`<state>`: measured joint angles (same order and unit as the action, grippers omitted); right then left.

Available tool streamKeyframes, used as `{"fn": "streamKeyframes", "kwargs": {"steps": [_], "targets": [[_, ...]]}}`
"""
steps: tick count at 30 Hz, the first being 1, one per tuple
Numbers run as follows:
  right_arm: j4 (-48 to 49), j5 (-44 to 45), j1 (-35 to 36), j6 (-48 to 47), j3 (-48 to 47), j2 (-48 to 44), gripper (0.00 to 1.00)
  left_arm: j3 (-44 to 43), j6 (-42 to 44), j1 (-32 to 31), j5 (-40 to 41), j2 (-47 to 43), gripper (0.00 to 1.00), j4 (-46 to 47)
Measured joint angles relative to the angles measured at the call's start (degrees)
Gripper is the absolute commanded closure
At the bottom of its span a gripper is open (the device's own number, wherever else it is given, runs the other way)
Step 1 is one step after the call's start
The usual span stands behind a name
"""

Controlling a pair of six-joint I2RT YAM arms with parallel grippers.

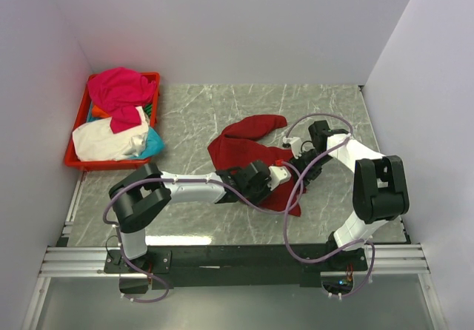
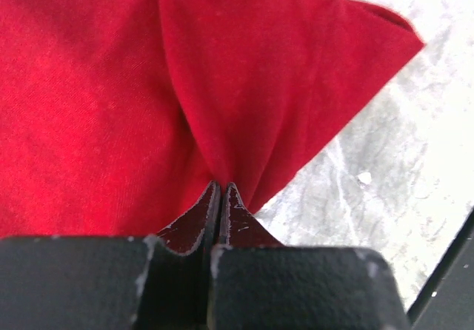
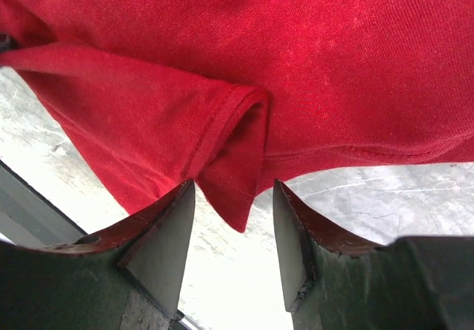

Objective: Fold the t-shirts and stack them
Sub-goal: Flatten the tshirt out

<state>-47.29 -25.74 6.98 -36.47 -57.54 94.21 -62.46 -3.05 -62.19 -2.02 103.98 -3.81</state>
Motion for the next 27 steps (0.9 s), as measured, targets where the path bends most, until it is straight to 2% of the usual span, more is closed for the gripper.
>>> {"fn": "streamKeyframes", "kwargs": {"steps": [4, 7, 10, 11, 19, 22, 27], "targets": [[-0.1, -0.1, 0.0, -0.1, 0.0, 0.0, 0.56, 1.0, -0.2, 1.0, 0.5, -0.3, 1.0, 0.2], [-0.4, -0.7, 0.0, -0.5, 0.0, 0.0, 0.69, 1.9, -0.5, 2.3, 0.6, -0.9, 1.0, 0.1], [-1.2, -2.0, 0.0, -1.1, 0.0, 0.3, 0.97, 2.8, -0.8, 3.4, 0.5, -2.2, 1.0, 0.2], [-1.7, -2.5, 0.0, -1.3, -0.2, 0.6, 1.0, 3.1, -0.8, 3.6, 0.4, -2.7, 1.0, 0.3], [-3.6, -5.9, 0.0, -1.9, -1.9, -1.0, 1.0, 5.1, -1.3, 5.3, -3.1, -8.7, 1.0, 2.4], [-4.0, -5.4, 0.0, -1.0, -4.7, -7.2, 1.0, 5.1, -1.2, 6.6, -6.0, -12.0, 1.0, 3.0], [-3.0, -1.3, -0.1, 1.2, -16.3, -20.2, 1.0, 1.5, -0.7, 9.8, -12.0, -17.4, 1.0, 2.6]]}}
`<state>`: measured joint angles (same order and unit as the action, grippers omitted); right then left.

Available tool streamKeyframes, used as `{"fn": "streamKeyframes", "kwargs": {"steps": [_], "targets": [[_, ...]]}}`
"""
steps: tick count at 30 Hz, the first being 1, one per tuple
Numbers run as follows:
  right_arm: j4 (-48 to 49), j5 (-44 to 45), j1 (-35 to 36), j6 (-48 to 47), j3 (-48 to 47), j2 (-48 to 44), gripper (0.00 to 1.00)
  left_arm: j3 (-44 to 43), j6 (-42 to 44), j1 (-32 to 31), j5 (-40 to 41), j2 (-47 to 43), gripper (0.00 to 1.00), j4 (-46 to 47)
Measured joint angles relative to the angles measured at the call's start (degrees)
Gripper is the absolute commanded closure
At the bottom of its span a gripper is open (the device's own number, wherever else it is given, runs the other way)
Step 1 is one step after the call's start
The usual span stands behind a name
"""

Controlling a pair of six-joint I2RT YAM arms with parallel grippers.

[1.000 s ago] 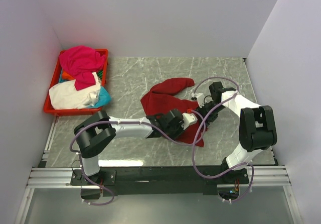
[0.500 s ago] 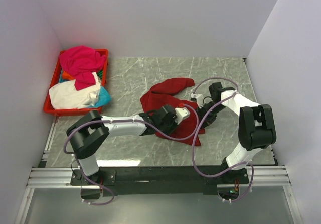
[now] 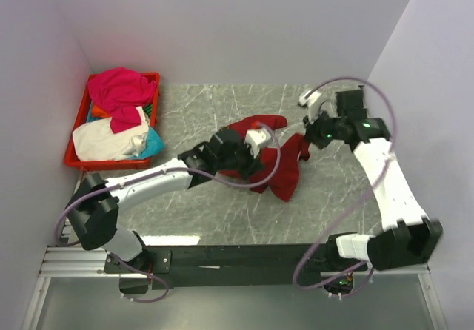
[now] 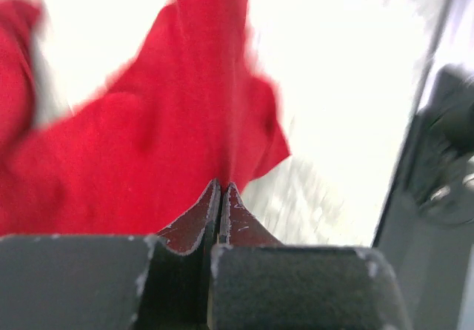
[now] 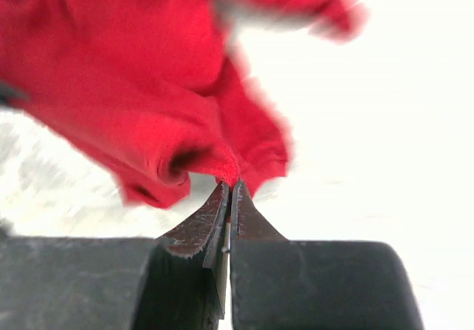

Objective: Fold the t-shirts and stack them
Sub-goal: Flatten the tshirt out

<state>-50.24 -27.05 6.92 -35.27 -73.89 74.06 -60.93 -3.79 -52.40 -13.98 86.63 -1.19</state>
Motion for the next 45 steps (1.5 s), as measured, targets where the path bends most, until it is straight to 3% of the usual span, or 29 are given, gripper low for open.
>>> {"fn": "streamKeyframes", "kwargs": {"steps": [7, 12, 15, 18, 23, 26, 32, 35, 36, 37, 38, 40, 42, 45], "targets": [[5.1, 9.6, -2.4, 2.6, -11.3, -14.2, 1.0, -21.0, -0.2, 1.1, -10.5, 1.7, 1.0, -0.1], [8.9, 15.3, -3.2, 3.3, -16.7, -20.9, 1.0, -35.8, -2.1, -1.3, -17.4, 6.6, 1.0, 1.3], [10.6, 17.2, -3.2, 3.5, -18.6, -23.1, 1.0, -40.9, -4.0, -4.1, -20.4, 9.0, 1.0, 2.7], [11.7, 17.9, -3.2, 3.5, -21.8, -23.8, 1.0, -40.7, -6.4, -5.8, -22.3, 9.0, 1.0, 5.0], [13.3, 12.1, -2.6, 5.5, -25.4, -17.7, 1.0, -25.9, -9.1, -5.6, -18.0, 0.8, 1.0, 12.0], [13.7, 8.8, 3.9, 6.8, -25.5, -9.2, 1.0, -11.9, -11.4, -3.4, -11.4, -8.6, 1.0, 16.9], [15.0, 4.2, 18.3, 11.4, -35.0, 20.3, 1.0, 12.5, -19.0, 6.7, 3.2, -29.1, 1.0, 20.0], [13.6, 1.9, 24.2, 15.2, -44.3, 36.7, 0.76, 22.8, -23.9, 9.2, 13.0, -38.1, 0.98, 17.7], [12.8, 2.0, 25.7, 16.0, -47.2, 40.7, 0.59, 25.6, -26.1, 9.3, 15.5, -40.4, 0.88, 16.3], [12.4, 3.2, 27.4, 17.1, -51.3, 45.6, 0.54, 29.2, -28.8, 9.3, 18.1, -43.5, 0.54, 14.6], [12.9, 4.3, 28.6, 18.0, -54.8, 50.2, 0.51, 32.2, -31.5, 9.0, 20.3, -46.2, 0.43, 12.0], [12.8, 5.5, 29.4, 18.9, -55.6, 53.6, 0.4, 36.2, -36.2, 8.7, 24.0, -50.4, 0.27, 7.2], [12.4, 6.4, 28.8, 18.9, -51.6, 52.9, 0.33, 37.9, -39.5, 8.7, 27.6, -53.3, 0.23, 2.3], [12.9, 4.1, 25.3, 16.8, -38.6, 45.0, 0.33, 37.4, -40.9, 8.8, 30.9, -54.9, 0.2, -1.6]]}}
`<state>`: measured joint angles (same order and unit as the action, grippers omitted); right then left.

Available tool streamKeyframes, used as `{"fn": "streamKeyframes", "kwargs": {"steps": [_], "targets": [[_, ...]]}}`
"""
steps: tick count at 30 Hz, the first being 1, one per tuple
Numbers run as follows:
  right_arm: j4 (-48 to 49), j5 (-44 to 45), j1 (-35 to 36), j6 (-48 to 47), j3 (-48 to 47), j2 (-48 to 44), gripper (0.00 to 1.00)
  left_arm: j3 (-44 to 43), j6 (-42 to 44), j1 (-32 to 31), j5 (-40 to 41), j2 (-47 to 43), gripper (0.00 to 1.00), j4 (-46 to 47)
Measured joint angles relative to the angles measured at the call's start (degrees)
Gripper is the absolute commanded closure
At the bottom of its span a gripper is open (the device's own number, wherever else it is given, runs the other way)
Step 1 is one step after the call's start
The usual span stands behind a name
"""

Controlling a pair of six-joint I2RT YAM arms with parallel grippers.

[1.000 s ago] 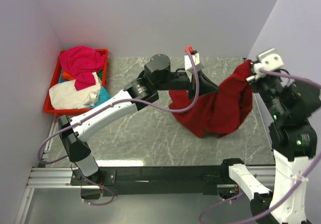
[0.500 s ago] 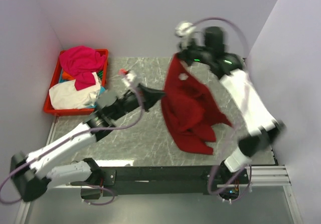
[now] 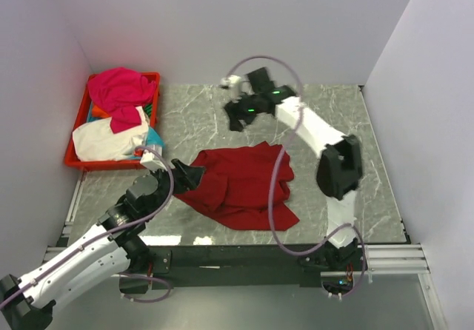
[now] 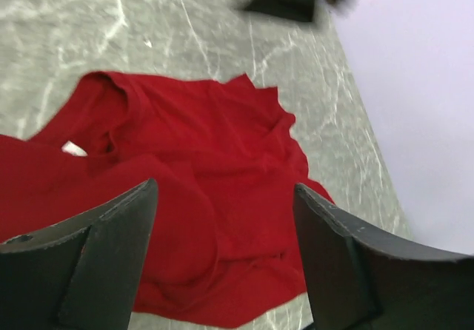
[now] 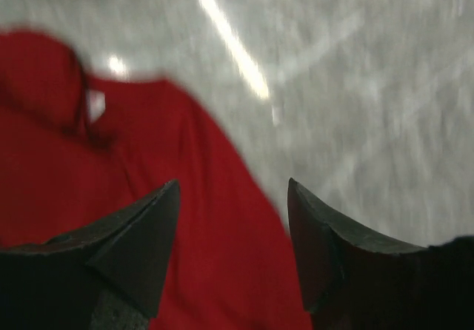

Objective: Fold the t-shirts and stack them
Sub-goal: Flatten the tshirt out

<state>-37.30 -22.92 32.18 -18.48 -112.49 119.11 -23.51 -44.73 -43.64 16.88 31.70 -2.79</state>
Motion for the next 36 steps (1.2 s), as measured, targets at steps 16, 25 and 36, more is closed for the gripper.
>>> {"fn": "streamKeyframes", "kwargs": {"steps": [16, 25, 36], "targets": [[-9.4, -14.2, -21.4, -16.9, 26.8, -13.7, 0.36, -37.0, 20.2, 14.4, -22.1, 53.2, 0.36, -5.0], [-8.5, -9.8, -20.8, -14.3, 25.1, -5.9, 0.37, -43.2, 24.1, 16.5, -21.0, 63.8, 0.4, -13.0], [-8.3, -4.4, -19.4, -13.2, 20.5, -0.4, 0.39, -43.7, 22.4, 16.6, -19.2, 70.5, 0.48, -14.3]]}}
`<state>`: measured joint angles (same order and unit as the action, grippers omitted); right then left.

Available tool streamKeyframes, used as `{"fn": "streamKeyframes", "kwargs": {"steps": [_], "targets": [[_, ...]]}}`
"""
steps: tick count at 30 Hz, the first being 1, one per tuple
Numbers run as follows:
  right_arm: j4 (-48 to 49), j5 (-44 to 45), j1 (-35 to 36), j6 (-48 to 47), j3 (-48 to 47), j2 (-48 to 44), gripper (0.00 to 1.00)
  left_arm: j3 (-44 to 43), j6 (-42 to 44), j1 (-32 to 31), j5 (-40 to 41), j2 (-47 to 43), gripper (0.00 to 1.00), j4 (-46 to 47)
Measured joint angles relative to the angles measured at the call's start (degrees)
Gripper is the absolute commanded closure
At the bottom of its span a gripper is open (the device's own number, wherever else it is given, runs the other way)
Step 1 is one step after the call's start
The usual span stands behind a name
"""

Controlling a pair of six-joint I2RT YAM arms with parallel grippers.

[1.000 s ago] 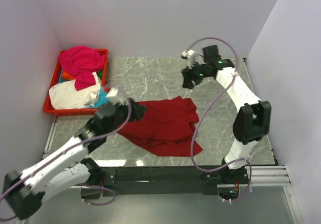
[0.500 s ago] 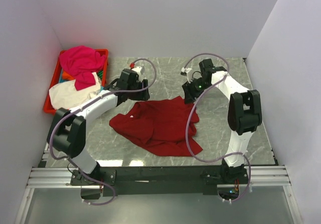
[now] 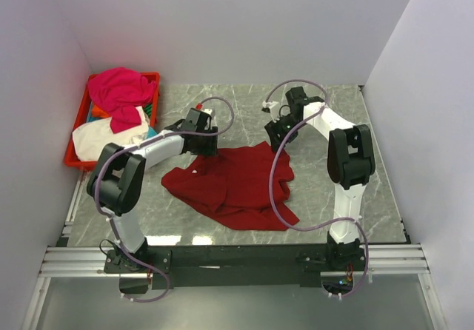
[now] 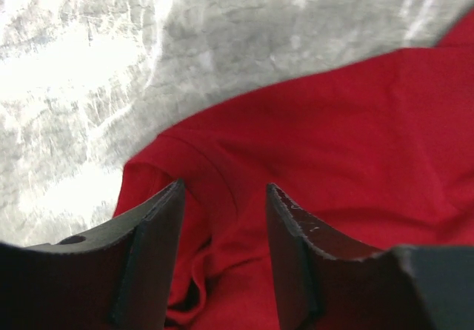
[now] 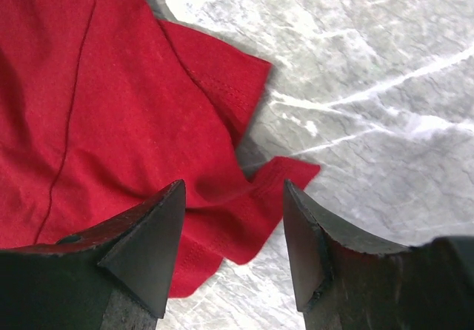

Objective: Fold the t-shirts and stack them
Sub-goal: Flatten the tshirt out

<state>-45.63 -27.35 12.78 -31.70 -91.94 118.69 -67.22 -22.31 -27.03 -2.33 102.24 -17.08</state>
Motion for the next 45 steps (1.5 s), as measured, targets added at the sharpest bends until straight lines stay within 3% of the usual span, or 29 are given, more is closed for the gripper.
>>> {"fn": "streamKeyframes", "kwargs": {"steps": [7, 11, 15, 16, 19, 24, 27, 31, 35, 40, 45], "targets": [[-0.1, 1.3, 1.7, 0.5, -0.6, 0.8, 0.42, -1.3, -0.9, 0.1, 2.6, 3.7, 0.54, -0.6], [0.0, 1.5, 2.1, 0.8, -1.2, 0.9, 0.49, -1.4, -1.2, 0.1, 3.5, 4.3, 0.67, -1.0], [-0.1, 1.5, 2.1, 1.2, -2.6, 1.9, 0.72, -1.9, -1.3, 0.1, 3.6, 4.4, 0.92, -1.0], [-0.1, 1.5, 2.1, 1.3, -2.7, 2.1, 0.84, -2.1, -1.5, 0.1, 3.6, 4.4, 0.96, -0.9], [-0.3, 1.6, 2.1, 1.8, -2.9, 2.3, 0.99, -2.8, -1.4, 0.1, 3.2, 4.4, 1.0, -0.8], [-0.3, 3.0, 2.1, 2.2, -2.9, 1.7, 1.0, -3.2, -1.3, 0.1, 2.2, 2.3, 1.0, 0.0], [-0.5, 4.2, 1.5, 2.3, -2.9, -2.3, 1.0, -3.2, -1.2, 0.1, 0.4, -3.3, 1.0, 0.2], [-0.2, 4.3, -1.6, 2.3, -2.9, -15.5, 1.0, -4.3, -0.9, 0.0, -5.2, -14.0, 0.99, 2.0], [1.2, 4.8, -6.5, 2.3, -4.5, -32.1, 1.0, -11.7, -0.5, -2.1, -9.7, -20.1, 1.0, 3.7], [3.1, 7.8, -8.8, 2.3, -11.8, -47.2, 1.0, -24.9, 2.1, -12.3, -10.8, -21.1, 1.0, 5.4], [3.9, 10.9, -10.1, 2.8, -23.6, -52.7, 1.0, -36.3, 6.3, -26.8, -9.5, -20.9, 1.0, 8.6]]}}
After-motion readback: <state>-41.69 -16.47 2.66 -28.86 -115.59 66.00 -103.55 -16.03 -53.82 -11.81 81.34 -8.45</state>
